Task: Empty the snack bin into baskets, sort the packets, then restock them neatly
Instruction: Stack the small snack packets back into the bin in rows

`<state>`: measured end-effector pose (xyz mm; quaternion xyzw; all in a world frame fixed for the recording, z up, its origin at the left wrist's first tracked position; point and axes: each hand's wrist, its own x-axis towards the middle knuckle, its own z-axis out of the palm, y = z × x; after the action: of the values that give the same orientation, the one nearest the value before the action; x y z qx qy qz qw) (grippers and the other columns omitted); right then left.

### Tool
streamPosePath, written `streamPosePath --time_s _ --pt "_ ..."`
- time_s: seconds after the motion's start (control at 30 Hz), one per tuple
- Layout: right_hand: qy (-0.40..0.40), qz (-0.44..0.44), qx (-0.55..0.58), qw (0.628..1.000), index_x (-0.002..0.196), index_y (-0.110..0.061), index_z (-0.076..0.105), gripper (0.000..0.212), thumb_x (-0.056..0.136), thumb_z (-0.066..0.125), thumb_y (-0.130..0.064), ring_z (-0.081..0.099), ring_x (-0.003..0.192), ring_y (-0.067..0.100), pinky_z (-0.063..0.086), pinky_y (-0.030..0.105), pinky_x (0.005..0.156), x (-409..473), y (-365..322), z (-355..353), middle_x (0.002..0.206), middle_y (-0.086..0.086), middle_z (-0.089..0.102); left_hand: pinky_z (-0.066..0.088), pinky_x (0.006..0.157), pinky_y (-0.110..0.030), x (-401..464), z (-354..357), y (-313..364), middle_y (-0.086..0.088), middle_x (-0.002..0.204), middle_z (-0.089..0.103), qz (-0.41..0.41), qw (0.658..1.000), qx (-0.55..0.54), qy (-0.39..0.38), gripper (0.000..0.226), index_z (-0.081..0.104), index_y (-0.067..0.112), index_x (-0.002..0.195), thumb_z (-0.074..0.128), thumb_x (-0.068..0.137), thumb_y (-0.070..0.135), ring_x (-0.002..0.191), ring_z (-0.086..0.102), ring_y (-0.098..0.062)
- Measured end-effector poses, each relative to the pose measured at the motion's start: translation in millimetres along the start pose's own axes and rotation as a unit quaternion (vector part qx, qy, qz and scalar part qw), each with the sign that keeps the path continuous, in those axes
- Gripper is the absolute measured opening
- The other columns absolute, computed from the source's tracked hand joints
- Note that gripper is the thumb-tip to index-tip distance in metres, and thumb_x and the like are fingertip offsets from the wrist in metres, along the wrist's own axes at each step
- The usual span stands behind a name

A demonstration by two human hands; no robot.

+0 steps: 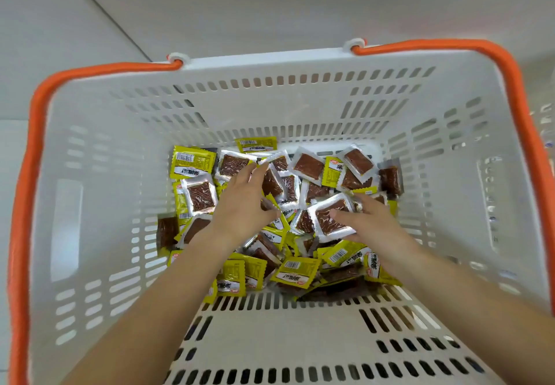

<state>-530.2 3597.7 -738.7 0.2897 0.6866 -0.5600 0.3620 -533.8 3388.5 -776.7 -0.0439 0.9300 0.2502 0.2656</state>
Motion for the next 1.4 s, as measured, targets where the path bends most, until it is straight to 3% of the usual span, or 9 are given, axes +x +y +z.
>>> streamPosePath --time_s 0.13,0.37,0.5,0.7,0.8,0.9,1.13,1.27,1.4 --pt "0.008 0.030 0.039 0.999 0.141 -0.013 0.043 0.055 0.090 0.064 -0.015 0.052 0.121 0.023 0.051 0.024 0.070 9 6 -3 0.141 0.007 0.047 0.035 0.102 -0.036 2 11 -14 -0.009 0.143 0.037 -0.034 0.999 0.018 0.022 0.094 0.027 0.015 0.146 0.081 0.072 0.036 0.131 0.036 -0.028" --pt "-0.007 0.029 0.079 0.996 0.131 -0.018 0.051 0.040 0.093 0.059 -0.011 0.060 0.110 0.025 0.054 0.026 0.071 8 5 -2 0.125 0.010 0.059 0.036 0.062 -0.018 -3 -15 -22 0.008 0.084 0.062 -0.066 0.991 -0.111 0.013 0.019 0.065 0.020 0.089 0.078 0.077 0.025 0.082 0.056 -0.014" --pt "-0.013 0.004 0.089 0.996 0.131 -0.023 0.049 0.040 0.094 0.056 -0.009 0.063 0.093 0.015 0.055 0.029 0.078 5 1 -1 0.113 0.004 0.062 0.047 0.066 -0.017 -11 -38 3 0.009 0.089 0.066 -0.058 0.917 -0.393 0.023 0.015 0.065 0.027 0.083 0.074 0.080 0.016 0.082 0.062 -0.002" --pt "-0.040 -0.035 0.170 0.984 0.130 -0.025 0.052 0.041 0.094 0.052 -0.005 0.065 0.098 0.018 0.059 0.029 0.073 1 -4 -1 0.112 0.006 0.064 0.052 0.064 -0.023 -18 -33 31 0.000 0.084 0.070 -0.094 0.843 -0.530 -0.010 0.028 0.067 0.016 0.097 0.073 0.073 0.030 0.085 0.065 -0.015" --pt "-0.040 -0.030 0.214 0.975 0.124 -0.025 0.055 0.036 0.095 0.049 -0.005 0.067 0.095 0.023 0.059 0.036 0.075 0 -6 -2 0.107 0.008 0.066 0.049 0.073 -0.018 -29 -31 47 0.014 0.080 0.073 0.015 0.881 -0.465 0.082 0.013 0.069 0.018 0.088 0.071 0.081 0.008 0.081 0.068 -0.002" --pt "-0.040 -0.032 0.228 0.972 0.119 -0.022 0.057 0.027 0.099 0.041 -0.014 0.067 0.098 0.030 0.058 0.035 0.072 0 -9 -2 0.118 0.008 0.064 0.047 0.089 -0.021 -30 -27 49 0.021 0.099 0.070 0.233 0.932 -0.215 0.175 0.011 0.075 0.024 0.088 0.071 0.080 0.019 0.097 0.063 0.000" --pt "-0.072 -0.041 0.241 0.967 0.120 -0.021 0.057 0.030 0.093 0.056 -0.033 0.068 0.097 0.018 0.056 0.031 0.067 -3 -7 -4 0.111 0.004 0.069 0.046 0.092 -0.023 -21 -15 35 0.009 0.108 0.071 0.391 0.906 -0.027 0.158 0.019 0.076 0.020 0.097 0.062 0.084 0.018 0.102 0.059 -0.009" --pt "0.015 -0.063 0.267 0.962 0.103 -0.028 0.055 0.018 0.092 0.060 -0.014 0.068 0.087 0.013 0.057 0.033 0.072 1 -6 -7 0.100 -0.001 0.069 0.045 0.086 -0.013 -30 -27 44 0.030 0.101 0.066 0.225 0.937 -0.163 0.214 0.022 0.071 0.035 0.098 0.065 0.086 0.017 0.096 0.061 0.005" --pt "0.006 -0.090 0.223 0.971 0.120 -0.030 0.056 0.032 0.093 0.057 -0.013 0.065 0.103 0.017 0.057 0.027 0.067 1 -5 -7 0.118 0.000 0.065 0.053 0.062 -0.019 -24 -31 57 0.005 0.089 0.072 -0.033 0.843 -0.519 0.137 0.023 0.061 0.026 0.101 0.067 0.086 0.009 0.081 0.068 -0.011"
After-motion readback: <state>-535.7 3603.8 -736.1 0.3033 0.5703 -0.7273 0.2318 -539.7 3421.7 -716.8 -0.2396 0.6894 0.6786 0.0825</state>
